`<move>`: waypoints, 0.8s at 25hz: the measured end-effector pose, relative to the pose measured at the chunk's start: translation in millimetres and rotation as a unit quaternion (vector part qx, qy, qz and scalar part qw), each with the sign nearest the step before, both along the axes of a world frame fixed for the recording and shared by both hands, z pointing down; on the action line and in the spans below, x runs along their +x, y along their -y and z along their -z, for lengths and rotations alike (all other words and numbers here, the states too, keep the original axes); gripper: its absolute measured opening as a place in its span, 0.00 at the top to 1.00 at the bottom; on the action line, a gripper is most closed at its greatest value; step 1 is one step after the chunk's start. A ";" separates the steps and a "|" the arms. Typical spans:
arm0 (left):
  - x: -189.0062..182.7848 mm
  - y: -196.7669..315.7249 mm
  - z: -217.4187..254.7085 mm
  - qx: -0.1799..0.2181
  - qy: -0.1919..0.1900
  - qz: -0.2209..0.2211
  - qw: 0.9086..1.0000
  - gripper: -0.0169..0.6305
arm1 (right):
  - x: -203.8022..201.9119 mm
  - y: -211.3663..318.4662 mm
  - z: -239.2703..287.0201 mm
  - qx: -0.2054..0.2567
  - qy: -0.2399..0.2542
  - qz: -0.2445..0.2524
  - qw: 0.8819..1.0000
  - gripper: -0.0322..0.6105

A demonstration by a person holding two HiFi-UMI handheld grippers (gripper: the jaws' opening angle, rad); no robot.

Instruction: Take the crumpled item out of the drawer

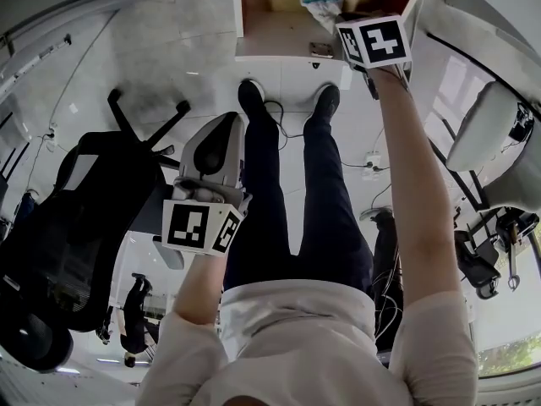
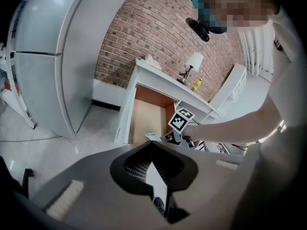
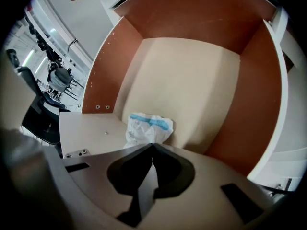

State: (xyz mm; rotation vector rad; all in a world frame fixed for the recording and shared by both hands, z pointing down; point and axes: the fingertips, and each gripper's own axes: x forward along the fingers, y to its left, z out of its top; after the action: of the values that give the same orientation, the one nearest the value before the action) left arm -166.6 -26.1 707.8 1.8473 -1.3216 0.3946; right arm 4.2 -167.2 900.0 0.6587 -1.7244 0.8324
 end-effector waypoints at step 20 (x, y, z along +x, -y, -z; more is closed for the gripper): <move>3.9 -13.1 -1.6 0.004 0.004 0.000 1.000 0.96 | 3.6 0.5 50.0 0.104 0.010 -0.013 0.994 0.93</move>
State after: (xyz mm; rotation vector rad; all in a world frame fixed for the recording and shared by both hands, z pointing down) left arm -162.7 -13.0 709.4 1.8543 -1.3299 0.3982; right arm 7.8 -167.6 850.0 0.8170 -1.8392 0.6838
